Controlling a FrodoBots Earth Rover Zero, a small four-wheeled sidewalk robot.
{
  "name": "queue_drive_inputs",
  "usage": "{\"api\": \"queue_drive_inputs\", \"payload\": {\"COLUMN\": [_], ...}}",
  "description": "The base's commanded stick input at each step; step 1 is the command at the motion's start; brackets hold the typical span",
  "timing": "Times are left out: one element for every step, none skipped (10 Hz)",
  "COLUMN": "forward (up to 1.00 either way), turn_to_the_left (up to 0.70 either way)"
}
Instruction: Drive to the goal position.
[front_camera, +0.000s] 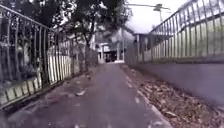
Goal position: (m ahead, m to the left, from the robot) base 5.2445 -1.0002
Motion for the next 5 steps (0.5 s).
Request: {"api": "queue_drive_inputs", "payload": {"forward": [1.00,1.00,1.00,1.00,1.00], "turn_to_the_left": [0.00,0.18,0.28,0.09,0.00]}}
